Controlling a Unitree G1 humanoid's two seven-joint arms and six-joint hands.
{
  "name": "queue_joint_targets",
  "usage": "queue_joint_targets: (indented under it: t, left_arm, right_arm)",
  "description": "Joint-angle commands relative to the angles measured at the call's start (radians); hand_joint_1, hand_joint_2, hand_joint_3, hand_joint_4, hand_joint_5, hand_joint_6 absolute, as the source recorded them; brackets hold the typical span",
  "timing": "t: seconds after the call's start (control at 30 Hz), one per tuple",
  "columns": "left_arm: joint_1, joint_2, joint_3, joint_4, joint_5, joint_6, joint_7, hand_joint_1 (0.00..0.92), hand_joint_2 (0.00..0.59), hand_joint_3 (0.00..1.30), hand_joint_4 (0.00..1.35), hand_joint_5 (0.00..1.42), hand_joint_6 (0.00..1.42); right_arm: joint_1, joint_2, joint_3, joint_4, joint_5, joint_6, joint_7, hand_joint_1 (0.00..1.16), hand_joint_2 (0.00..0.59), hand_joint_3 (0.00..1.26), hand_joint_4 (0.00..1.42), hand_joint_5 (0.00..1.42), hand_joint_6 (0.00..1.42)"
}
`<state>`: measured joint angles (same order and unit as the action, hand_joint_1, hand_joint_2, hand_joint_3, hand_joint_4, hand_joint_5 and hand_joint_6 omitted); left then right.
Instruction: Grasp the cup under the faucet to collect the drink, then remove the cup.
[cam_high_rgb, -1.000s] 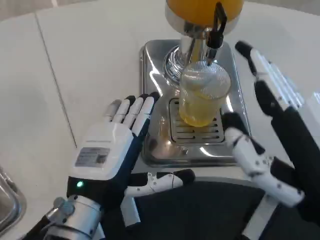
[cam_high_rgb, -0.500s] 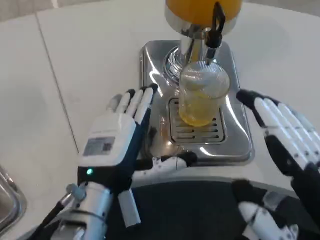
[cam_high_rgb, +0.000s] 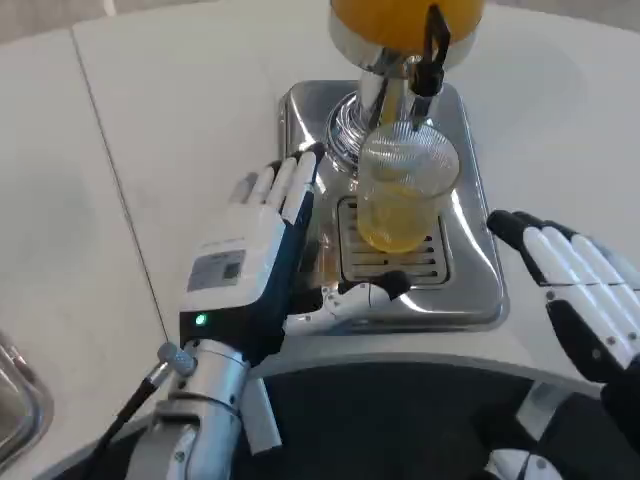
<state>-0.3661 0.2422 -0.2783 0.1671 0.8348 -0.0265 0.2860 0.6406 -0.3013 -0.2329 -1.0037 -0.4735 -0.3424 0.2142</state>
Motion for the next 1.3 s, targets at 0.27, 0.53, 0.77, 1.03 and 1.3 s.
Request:
queue_joint_targets:
  t: [0.27, 0.53, 0.77, 1.03, 1.3]
  left_arm:
    - [-0.069, -0.052, -0.020, 0.100, -0.057, -0.022, 0.070, 0.072, 0.025, 0.00, 0.00, 0.08, 0.09]
    - [-0.099, -0.060, -0.035, 0.142, -0.076, -0.054, 0.098, 0.105, 0.029, 0.00, 0.00, 0.12, 0.11]
    - [-0.121, -0.078, -0.054, 0.186, -0.083, -0.059, 0.111, 0.125, 0.027, 0.00, 0.00, 0.14, 0.13]
    - [-0.158, -0.104, -0.072, 0.232, -0.086, -0.066, 0.136, 0.142, 0.035, 0.00, 0.00, 0.17, 0.16]
    - [-0.216, -0.131, -0.062, 0.318, -0.119, -0.071, 0.134, 0.143, 0.036, 0.00, 0.00, 0.18, 0.16]
  right_arm:
    - [-0.014, 0.002, -0.017, -0.014, 0.027, 0.016, 0.051, 0.27, 0.403, 0.00, 0.00, 0.00, 0.00]
    - [0.028, 0.010, -0.041, -0.001, 0.043, -0.015, 0.056, 0.27, 0.391, 0.00, 0.00, 0.00, 0.00]
    - [0.027, 0.017, -0.029, -0.007, 0.030, -0.005, 0.070, 0.28, 0.388, 0.00, 0.00, 0.00, 0.00]
    - [0.011, 0.022, -0.025, -0.014, 0.030, 0.017, 0.086, 0.29, 0.387, 0.00, 0.00, 0.00, 0.00]
    - [-0.012, 0.024, -0.001, -0.017, 0.016, 0.048, 0.104, 0.30, 0.392, 0.00, 0.00, 0.00, 0.00]
